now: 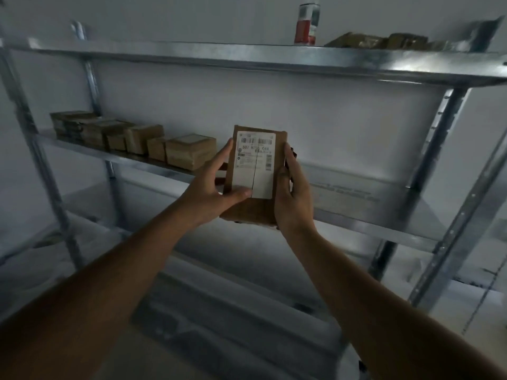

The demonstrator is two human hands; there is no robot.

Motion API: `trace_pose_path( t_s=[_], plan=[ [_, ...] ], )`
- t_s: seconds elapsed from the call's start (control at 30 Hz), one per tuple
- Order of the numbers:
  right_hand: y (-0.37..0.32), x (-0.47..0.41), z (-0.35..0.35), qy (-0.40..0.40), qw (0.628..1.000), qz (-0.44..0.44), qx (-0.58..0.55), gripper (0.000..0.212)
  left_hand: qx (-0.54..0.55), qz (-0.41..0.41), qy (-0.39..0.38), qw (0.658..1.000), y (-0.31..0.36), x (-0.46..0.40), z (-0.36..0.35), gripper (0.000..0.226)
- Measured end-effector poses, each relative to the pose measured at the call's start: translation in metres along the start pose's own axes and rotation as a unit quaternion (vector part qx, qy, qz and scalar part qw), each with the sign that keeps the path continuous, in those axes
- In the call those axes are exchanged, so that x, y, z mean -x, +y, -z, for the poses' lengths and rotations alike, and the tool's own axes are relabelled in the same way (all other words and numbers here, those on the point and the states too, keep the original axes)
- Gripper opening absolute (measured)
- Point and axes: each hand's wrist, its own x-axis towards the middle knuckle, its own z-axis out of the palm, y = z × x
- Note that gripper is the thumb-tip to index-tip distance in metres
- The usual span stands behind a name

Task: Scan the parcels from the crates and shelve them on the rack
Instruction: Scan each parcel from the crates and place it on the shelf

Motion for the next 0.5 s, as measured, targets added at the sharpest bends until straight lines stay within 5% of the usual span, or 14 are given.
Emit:
trace_pose_path(
  t_s=[0.5],
  plan=[
    [0.078, -0.16, -0.141, 0.012, 0.998, -0.053, 0.011, 0.049, 0.027, 0.037, 0.008, 0.999, -0.138, -0.158, 0.042, 0.105]
  ],
)
